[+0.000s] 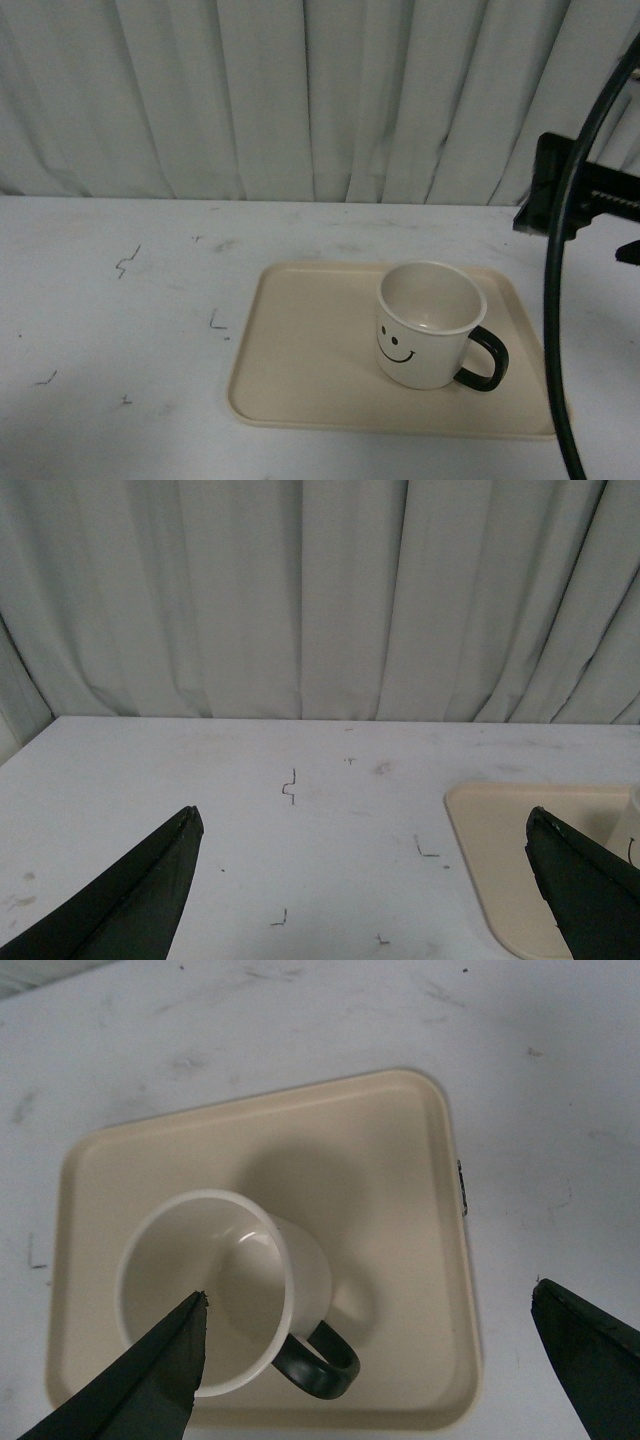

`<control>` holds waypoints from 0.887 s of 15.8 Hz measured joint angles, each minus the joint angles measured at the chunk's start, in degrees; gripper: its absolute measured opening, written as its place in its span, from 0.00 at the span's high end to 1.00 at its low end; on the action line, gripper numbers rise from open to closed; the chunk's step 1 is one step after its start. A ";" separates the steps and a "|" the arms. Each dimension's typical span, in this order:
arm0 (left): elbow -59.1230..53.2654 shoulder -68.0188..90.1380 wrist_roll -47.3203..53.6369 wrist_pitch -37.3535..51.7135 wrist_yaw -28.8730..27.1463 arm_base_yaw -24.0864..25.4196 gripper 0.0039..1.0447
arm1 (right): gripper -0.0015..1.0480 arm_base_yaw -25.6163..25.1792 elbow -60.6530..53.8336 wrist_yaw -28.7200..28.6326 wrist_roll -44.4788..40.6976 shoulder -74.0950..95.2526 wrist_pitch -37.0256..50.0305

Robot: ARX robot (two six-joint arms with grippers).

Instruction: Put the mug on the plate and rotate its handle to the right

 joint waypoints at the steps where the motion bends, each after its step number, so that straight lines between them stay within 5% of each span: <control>1: 0.00 0.00 0.00 0.02 0.00 0.00 0.06 | 0.06 0.96 1.29 0.61 0.00 1.75 -0.70; 7: 0.00 0.00 0.00 0.00 0.00 0.00 0.06 | 0.06 6.91 6.54 4.37 2.27 9.20 -1.97; 12: 0.00 0.00 0.00 0.00 0.00 0.00 0.06 | 0.06 7.19 6.54 6.34 6.29 13.92 -0.52; 14: 0.00 0.00 0.00 0.02 0.00 0.00 0.06 | 0.17 7.21 6.99 6.56 7.85 16.13 -0.48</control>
